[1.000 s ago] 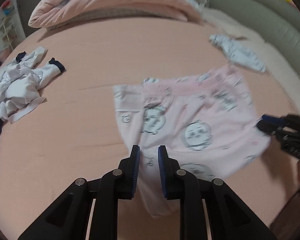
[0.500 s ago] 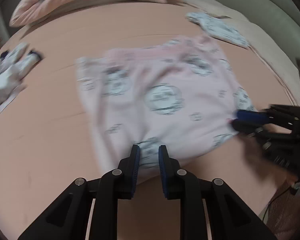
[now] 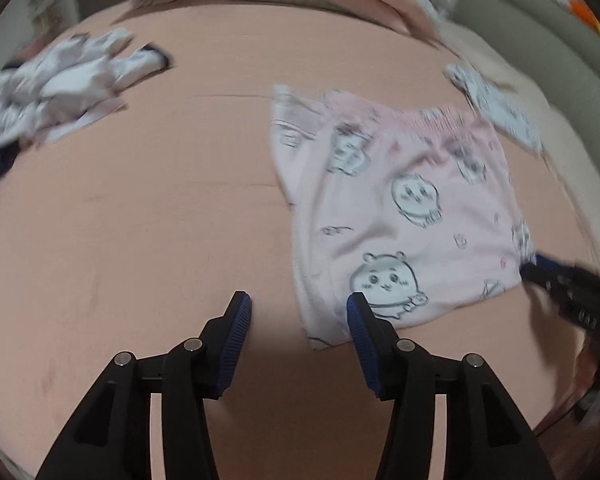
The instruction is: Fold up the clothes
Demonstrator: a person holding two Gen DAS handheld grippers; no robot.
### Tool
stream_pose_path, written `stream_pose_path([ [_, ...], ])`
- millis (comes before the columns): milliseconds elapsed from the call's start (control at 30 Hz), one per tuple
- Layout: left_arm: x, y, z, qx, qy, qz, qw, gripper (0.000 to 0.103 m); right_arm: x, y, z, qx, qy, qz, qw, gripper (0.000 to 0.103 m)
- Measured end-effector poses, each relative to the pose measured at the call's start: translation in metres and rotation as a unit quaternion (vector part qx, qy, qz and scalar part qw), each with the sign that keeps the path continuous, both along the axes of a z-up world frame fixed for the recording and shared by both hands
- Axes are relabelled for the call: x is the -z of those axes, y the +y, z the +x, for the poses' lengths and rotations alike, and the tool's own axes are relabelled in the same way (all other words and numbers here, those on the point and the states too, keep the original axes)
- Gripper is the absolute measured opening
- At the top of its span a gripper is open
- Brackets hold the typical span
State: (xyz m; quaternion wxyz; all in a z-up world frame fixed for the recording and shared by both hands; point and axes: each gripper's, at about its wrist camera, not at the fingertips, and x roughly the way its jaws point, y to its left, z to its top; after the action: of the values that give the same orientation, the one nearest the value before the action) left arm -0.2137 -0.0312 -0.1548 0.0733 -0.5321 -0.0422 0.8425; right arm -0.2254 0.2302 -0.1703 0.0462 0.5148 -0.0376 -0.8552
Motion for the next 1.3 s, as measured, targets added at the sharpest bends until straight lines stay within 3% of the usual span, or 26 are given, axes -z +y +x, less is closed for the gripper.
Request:
stream_pose_path([
  [67,-0.007,-0.009,0.002,-0.025,0.018,-0.007,0.9995,0.048,-0.004,0.009,0.005,0.019,0.003,-0.007,1.0,0.038],
  [133,-0.002,-0.018,0.003,-0.037,0.009,0.04,0.9985,0.047,-0.005,0.013,0.007,0.028,0.004,-0.019,0.999,0.04],
  [267,0.015,-0.012,0.005,-0.028,-0.011,0.097,0.9948,0.045,-0.001,0.009,0.006,0.021,0.006,-0.054,0.998,0.041],
  [300,0.015,-0.008,0.005,-0.021,-0.006,0.091,0.9956,0.044,0.0,0.007,0.006,0.019,0.006,-0.063,0.998,0.041],
  [333,0.016,-0.004,0.004,-0.014,0.0,0.083,0.9965,0.031,0.002,0.006,0.006,0.017,0.006,-0.071,0.997,0.038],
  [367,0.015,-0.001,0.004,-0.008,0.0,0.094,0.9956,0.017,0.003,0.005,0.006,0.015,0.007,-0.08,0.997,0.019],
  [400,0.015,-0.001,0.002,-0.005,-0.004,0.11,0.9939,0.008,0.004,0.004,0.005,0.013,0.007,-0.089,0.996,0.014],
  [567,-0.005,0.001,0.004,0.015,0.006,0.136,0.9906,0.007,-0.009,0.01,0.014,0.027,0.025,-0.123,0.992,0.008],
  [800,-0.033,0.016,0.019,0.089,0.016,0.087,0.9921,0.007,-0.053,0.004,0.033,0.003,0.051,-0.116,0.992,0.008],
  [967,-0.037,0.024,0.029,0.123,0.005,0.068,0.9901,0.007,-0.065,0.007,0.057,0.008,0.052,-0.12,0.991,0.008],
  [1067,-0.032,0.022,0.041,0.127,-0.011,0.073,0.9891,0.007,-0.053,0.007,0.072,0.009,0.039,-0.113,0.993,0.008],
  [1233,-0.004,0.01,0.049,0.112,-0.05,0.061,0.9906,0.007,-0.006,0.018,0.073,0.027,-0.027,-0.116,0.993,0.008],
  [1300,0.004,0.005,0.05,0.103,-0.062,0.053,0.9913,0.008,-0.008,0.019,0.075,0.021,-0.032,-0.113,0.993,0.008],
])
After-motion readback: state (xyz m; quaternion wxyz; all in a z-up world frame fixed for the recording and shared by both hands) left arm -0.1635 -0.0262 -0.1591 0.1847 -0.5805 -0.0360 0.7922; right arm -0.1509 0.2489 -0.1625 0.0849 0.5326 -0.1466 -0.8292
